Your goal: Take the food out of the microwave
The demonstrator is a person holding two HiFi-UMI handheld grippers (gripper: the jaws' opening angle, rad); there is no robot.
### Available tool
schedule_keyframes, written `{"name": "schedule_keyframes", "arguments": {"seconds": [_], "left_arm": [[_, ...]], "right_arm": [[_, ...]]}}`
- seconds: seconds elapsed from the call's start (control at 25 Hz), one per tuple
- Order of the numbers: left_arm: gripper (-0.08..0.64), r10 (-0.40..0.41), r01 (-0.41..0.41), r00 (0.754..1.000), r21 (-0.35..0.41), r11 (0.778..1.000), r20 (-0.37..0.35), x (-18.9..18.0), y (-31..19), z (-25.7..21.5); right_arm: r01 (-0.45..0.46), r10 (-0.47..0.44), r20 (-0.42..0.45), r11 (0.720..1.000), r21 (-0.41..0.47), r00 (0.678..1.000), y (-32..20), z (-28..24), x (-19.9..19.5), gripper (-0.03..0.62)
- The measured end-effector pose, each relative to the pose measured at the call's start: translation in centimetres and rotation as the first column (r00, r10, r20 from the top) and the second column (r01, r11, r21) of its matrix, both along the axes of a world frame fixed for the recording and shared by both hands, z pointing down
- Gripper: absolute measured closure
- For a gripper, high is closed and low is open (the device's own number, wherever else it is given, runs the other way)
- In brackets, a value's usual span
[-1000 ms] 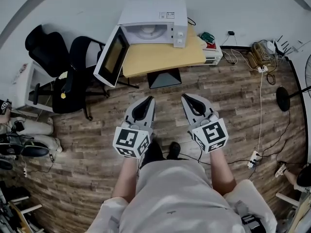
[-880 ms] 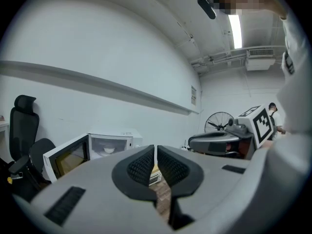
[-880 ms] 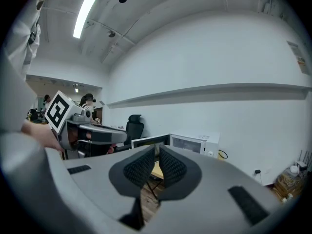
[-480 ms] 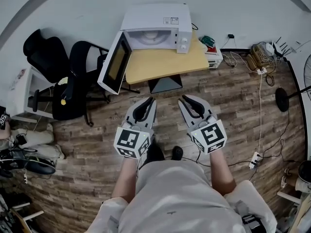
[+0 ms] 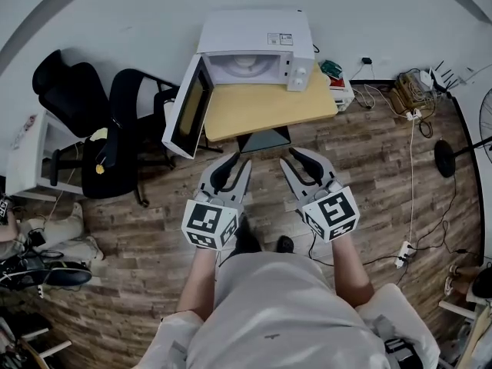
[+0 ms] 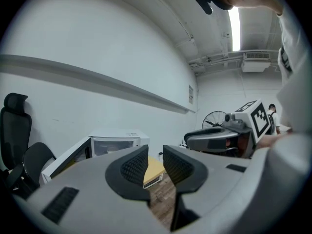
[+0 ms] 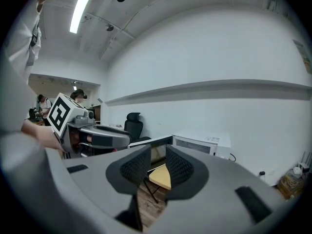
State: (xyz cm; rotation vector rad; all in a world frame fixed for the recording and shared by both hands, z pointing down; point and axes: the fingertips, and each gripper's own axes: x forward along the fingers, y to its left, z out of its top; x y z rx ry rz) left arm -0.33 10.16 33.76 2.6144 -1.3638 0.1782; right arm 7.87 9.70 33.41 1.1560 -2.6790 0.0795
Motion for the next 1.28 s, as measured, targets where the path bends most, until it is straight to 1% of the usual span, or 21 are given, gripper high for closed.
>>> {"name": "schedule_keyframes", "arguments": {"seconds": [0.36,0.8,1.0,1.16,1.28], "left_arm": [[0.459,0.035,-0.035,0.999,-0.009,0.999,-0.001,-3.8,-3.7,0.7],[0.459,0.128,-0.129,0.992,-0.021,0.991,-0.017,-7.2,-5.7,1.8],[0.459,0.146,-0.147,0.989,-0.029,0.989,-0.025,-8.0,-5.9,2.1],[0.459,0.165,-0.166,0.985,-0.034,0.986,-0.042,-8.1,-5.7,2.1],[0.459,0.172,-0.174,0.984,-0.039,0.984,-0.039,-8.0,-5.8,2.5]], "right_arm": [[-0.037,0.038,0.016,0.999,-0.019,0.999,-3.7,0.2,-3.6,0.497],[-0.12,0.12,0.006,0.992,-0.046,0.993,-5.7,1.8,-7.1,0.491],[-0.139,0.139,-0.003,0.988,-0.065,0.99,-5.6,2.5,-7.7,0.485],[-0.153,0.153,0.001,0.985,-0.085,0.988,-5.6,3.0,-7.9,0.474],[-0.153,0.153,-0.015,0.984,-0.089,0.988,-5.9,3.6,-8.0,0.469]]}}
